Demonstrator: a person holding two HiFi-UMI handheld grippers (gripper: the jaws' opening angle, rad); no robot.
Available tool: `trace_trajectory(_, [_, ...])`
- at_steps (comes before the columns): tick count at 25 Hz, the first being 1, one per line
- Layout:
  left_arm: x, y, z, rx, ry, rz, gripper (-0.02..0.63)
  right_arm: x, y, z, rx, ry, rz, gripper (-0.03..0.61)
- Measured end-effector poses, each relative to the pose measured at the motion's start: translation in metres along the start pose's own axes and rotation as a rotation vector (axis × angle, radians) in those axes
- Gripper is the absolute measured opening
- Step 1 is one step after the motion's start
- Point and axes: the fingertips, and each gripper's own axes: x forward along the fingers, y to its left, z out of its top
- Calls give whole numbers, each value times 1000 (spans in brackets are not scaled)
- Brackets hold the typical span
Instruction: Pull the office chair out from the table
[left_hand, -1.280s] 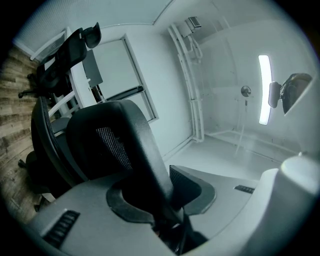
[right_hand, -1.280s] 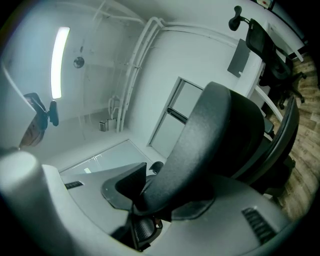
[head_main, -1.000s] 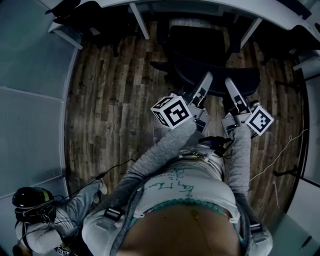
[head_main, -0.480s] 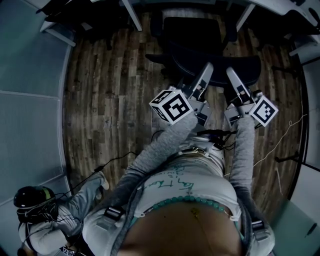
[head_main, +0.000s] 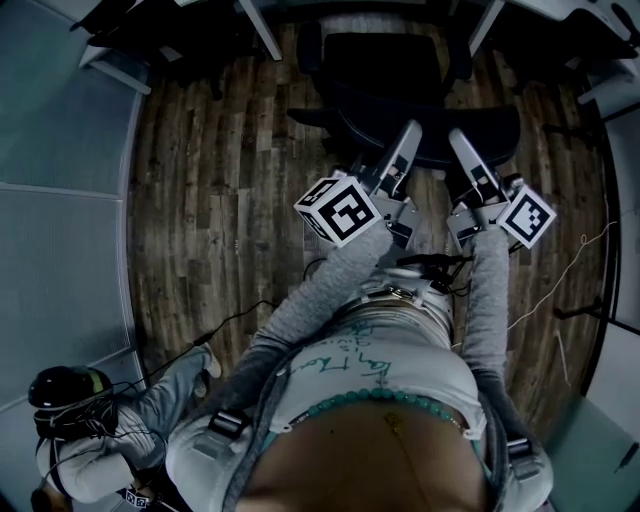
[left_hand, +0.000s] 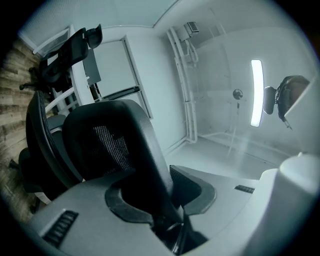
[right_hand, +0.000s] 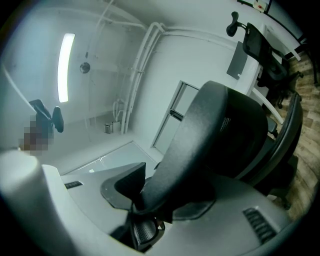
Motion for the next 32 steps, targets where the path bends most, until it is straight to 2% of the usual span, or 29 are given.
trace_trajectory(18, [-3,2,-1,32,-44,17,128,3,0,-1,-4,31,23,167])
trace_trajectory(22, [10,5,-9,-33,-47,39,133,2,-6,13,1,40,19,169])
trace_trajectory(23, [14,4,-10,-22,-47,39,142,1,-7,17,-9,46,16,174])
trace_trajectory(27, [18,-5,-5,110,-34,34,175,-4,-9,20,-48,77,4,198])
trace_trajectory(32, [14,-6,-8,128,-10,50,185,-10,-7,20,-52,84,20,202])
